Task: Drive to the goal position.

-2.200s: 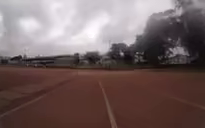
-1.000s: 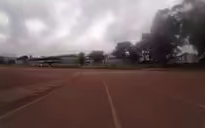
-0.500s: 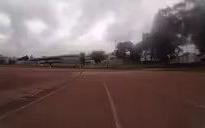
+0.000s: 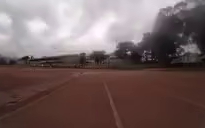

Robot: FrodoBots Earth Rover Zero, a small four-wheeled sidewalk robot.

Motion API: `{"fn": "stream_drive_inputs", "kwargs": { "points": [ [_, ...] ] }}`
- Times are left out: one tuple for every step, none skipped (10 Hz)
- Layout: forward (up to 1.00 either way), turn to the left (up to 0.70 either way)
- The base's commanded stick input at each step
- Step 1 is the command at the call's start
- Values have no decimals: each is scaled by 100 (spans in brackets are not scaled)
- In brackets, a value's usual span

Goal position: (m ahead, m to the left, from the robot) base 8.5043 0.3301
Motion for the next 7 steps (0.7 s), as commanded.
{"fn": "stream_drive_inputs", "kwargs": {
  "points": [
    [70,0],
    [70,0],
    [70,0],
    [70,0],
    [70,0],
    [70,0],
    [70,0]
  ]
}}
